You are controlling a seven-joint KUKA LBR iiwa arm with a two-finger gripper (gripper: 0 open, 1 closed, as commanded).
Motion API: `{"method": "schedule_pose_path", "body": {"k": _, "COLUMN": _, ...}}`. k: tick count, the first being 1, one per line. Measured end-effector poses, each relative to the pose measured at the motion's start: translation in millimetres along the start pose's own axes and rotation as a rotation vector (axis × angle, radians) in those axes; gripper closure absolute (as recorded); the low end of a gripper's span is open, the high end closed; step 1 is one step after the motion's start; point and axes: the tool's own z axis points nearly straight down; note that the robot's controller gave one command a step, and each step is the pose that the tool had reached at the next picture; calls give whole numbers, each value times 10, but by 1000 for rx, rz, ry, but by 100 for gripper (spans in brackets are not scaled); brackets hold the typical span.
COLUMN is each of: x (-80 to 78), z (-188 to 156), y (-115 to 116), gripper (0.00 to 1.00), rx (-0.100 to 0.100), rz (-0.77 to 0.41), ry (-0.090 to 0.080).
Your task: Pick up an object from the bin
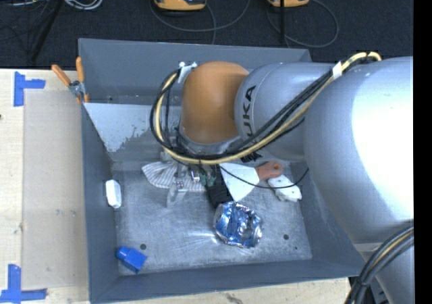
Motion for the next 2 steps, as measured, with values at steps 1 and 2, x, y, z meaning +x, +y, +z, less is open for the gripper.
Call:
{"method": "schedule_pose_path", "body": {"k": 1, "x": 5, "z": 50, "y": -53, "gripper": 100, "rx": -9, "rz": 285, "ry": 4}}
{"method": "schedule_pose_path", "body": {"k": 2, "x": 5, "z": 50, "y": -54, "gripper": 100, "rx": -9, "rz": 285, "ry": 4}}
